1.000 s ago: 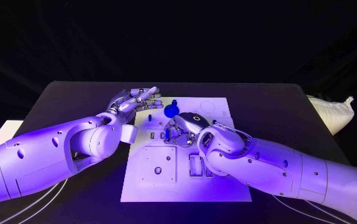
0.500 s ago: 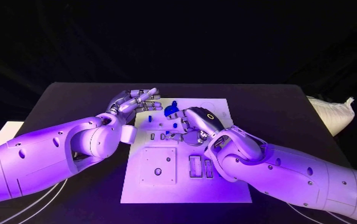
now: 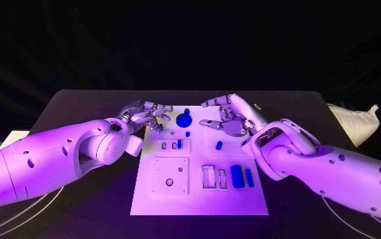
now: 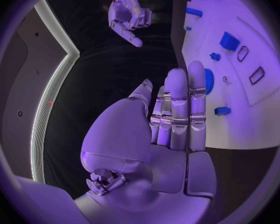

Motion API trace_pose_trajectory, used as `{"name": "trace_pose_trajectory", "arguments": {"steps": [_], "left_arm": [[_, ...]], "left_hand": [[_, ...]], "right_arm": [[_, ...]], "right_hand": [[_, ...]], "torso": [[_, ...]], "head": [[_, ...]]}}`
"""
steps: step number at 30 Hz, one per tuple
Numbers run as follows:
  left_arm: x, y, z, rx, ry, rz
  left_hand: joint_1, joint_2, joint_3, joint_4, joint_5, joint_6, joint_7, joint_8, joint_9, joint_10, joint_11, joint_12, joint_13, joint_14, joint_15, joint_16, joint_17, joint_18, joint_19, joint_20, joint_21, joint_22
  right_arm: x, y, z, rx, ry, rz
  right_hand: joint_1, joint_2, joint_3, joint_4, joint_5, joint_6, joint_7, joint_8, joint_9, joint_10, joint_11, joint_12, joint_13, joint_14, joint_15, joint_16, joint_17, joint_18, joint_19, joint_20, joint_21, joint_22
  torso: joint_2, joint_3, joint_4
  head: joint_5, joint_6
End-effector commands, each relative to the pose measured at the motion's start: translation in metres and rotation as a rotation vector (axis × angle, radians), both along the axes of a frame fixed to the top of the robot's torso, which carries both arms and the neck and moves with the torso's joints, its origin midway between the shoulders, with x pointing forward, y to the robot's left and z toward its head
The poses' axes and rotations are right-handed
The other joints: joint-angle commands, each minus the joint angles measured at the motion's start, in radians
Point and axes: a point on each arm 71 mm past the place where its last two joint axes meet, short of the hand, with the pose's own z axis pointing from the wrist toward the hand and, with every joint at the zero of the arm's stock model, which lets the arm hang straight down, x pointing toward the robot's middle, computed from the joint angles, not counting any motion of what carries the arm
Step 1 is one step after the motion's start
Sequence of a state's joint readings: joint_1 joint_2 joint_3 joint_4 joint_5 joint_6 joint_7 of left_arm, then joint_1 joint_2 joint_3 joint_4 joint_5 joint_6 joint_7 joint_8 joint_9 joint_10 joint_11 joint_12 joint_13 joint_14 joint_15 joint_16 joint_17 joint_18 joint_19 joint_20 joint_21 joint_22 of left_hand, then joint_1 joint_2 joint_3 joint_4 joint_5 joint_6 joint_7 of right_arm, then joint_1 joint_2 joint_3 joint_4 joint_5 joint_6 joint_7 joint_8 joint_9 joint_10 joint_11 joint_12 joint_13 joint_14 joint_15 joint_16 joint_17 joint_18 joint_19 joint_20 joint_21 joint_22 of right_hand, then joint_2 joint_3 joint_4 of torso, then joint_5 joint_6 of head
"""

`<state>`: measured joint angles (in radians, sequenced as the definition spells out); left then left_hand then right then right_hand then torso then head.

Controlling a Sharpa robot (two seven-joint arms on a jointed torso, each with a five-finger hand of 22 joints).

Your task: Assemble the parts on the task board

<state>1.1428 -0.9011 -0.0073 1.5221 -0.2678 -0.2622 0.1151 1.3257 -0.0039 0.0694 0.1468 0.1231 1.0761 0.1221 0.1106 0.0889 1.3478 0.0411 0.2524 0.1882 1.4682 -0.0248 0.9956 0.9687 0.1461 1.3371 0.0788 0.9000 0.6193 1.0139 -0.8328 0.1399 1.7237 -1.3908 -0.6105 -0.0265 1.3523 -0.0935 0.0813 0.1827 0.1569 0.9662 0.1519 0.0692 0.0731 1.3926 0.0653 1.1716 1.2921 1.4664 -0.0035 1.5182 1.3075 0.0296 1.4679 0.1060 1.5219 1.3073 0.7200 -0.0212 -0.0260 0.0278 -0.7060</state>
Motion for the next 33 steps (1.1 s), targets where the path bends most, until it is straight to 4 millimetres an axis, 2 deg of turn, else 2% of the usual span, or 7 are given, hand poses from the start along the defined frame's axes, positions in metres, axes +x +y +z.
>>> {"name": "trace_pose_trajectory", "arguments": {"steps": [1,4,6,7,11,18,33], "left_arm": [[-0.002,-0.008,-0.006,0.407,0.089,-0.23],[0.002,-0.01,0.0,0.606,0.095,-0.285],[0.006,-0.012,0.004,0.703,0.102,-0.298],[0.008,-0.014,0.006,0.745,0.105,-0.3],[0.014,-0.022,0.013,0.871,0.118,-0.3],[0.02,-0.036,0.017,1.004,0.113,-0.326],[0.028,-0.054,0.016,1.122,0.117,-0.388]], "left_hand": [[-0.063,-0.004,-0.029,0.061,-0.006,0.026,-0.016,0.023,0.013,0.031,-0.017,0.1,0.088,0.072,-0.019,0.296,0.297,-0.034,0.046,-0.011,0.186,0.227],[-0.101,-0.012,-0.064,0.117,-0.006,0.045,-0.028,0.056,0.034,0.022,-0.028,0.21,0.186,0.083,-0.029,0.458,0.469,-0.051,0.069,-0.024,0.302,0.376],[-0.126,-0.009,-0.102,0.143,-0.006,0.052,-0.043,0.092,0.059,-0.002,-0.03,0.393,0.369,0.093,-0.035,0.534,0.554,-0.063,0.082,-0.032,0.381,0.479],[-0.144,0.013,-0.136,0.13,-0.001,0.033,-0.055,0.126,0.089,-0.031,-0.037,0.555,0.531,0.099,-0.043,0.563,0.588,-0.07,0.085,-0.035,0.428,0.539],[-0.158,0.018,-0.19,0.144,-0.04,0.036,-0.055,0.204,0.15,-0.018,-0.05,0.78,0.767,0.103,-0.042,0.575,0.602,-0.087,0.115,-0.038,0.503,0.657],[-0.185,0.021,-0.258,0.145,-0.073,-0.001,-0.069,0.321,0.264,-0.018,-0.062,0.88,0.873,0.103,-0.054,0.575,0.602,-0.1,0.139,-0.045,0.547,0.733],[-0.197,0.038,-0.315,0.144,-0.076,-0.065,-0.085,0.442,0.404,-0.013,-0.072,0.912,0.912,0.103,-0.064,0.575,0.602,-0.108,0.154,-0.057,0.571,0.778]], "right_arm": [[0.006,-0.017,0.0,0.111,0.207,0.034],[0.01,-0.034,0.004,0.135,0.237,0.002],[0.012,-0.045,0.006,0.147,0.25,-0.02],[0.013,-0.049,0.006,0.151,0.256,-0.03],[0.015,-0.062,0.006,0.162,0.279,-0.057],[0.018,-0.07,0.005,0.159,0.301,-0.079],[0.021,-0.071,0.001,0.128,0.316,-0.091]], "right_hand": [[0.012,0.01,0.006,-0.006,0.008,0.007,0.0,0.004,0.0,-0.017,-0.001,-0.022,-0.016,0.077,-0.003,-0.015,0.145,0.001,0.005,0.002,-0.013,0.146],[0.015,0.015,0.006,-0.007,0.011,0.007,0.0,0.003,0.0,-0.02,-0.001,-0.028,-0.02,0.075,-0.003,-0.019,0.14,0.002,0.001,0.001,-0.016,0.14],[0.015,0.017,0.006,-0.007,0.012,0.008,0.0,0.003,-0.001,-0.021,-0.001,-0.03,-0.022,0.075,-0.003,-0.02,0.139,0.003,-0.001,0.001,-0.017,0.138],[0.015,0.019,0.006,-0.007,0.015,0.009,0.0,0.002,-0.001,-0.022,-0.002,-0.032,-0.024,0.075,-0.003,-0.021,0.137,0.003,-0.002,0.0,-0.018,0.137],[0.017,0.021,0.005,-0.008,0.02,0.009,-0.001,0.002,-0.001,-0.026,-0.002,-0.04,-0.03,0.073,-0.004,-0.026,0.13,0.006,-0.01,0.0,-0.024,0.128],[0.018,0.022,0.004,-0.009,0.023,0.01,-0.001,0.001,-0.001,-0.028,-0.002,-0.045,-0.033,0.072,-0.004,-0.029,0.126,0.007,-0.014,-0.001,-0.027,0.122],[0.016,0.022,0.001,-0.008,0.024,0.011,-0.001,0.001,-0.001,-0.031,-0.002,-0.05,-0.037,0.07,-0.004,-0.032,0.121,0.009,-0.02,-0.001,-0.031,0.115]], "torso": [[-0.017,0.003,-0.0109],[-0.025,0.006,-0.018],[-0.029,0.008,-0.0214],[-0.031,0.0093,-0.0226],[-0.035,0.0142,-0.0275],[-0.034,0.0136,-0.0278],[-0.033,0.0107,-0.026]], "head": [[0.013,-0.003],[0.022,-0.008],[0.03,-0.009],[0.035,-0.01],[0.045,-0.014],[0.046,-0.02],[0.048,-0.028]]}}
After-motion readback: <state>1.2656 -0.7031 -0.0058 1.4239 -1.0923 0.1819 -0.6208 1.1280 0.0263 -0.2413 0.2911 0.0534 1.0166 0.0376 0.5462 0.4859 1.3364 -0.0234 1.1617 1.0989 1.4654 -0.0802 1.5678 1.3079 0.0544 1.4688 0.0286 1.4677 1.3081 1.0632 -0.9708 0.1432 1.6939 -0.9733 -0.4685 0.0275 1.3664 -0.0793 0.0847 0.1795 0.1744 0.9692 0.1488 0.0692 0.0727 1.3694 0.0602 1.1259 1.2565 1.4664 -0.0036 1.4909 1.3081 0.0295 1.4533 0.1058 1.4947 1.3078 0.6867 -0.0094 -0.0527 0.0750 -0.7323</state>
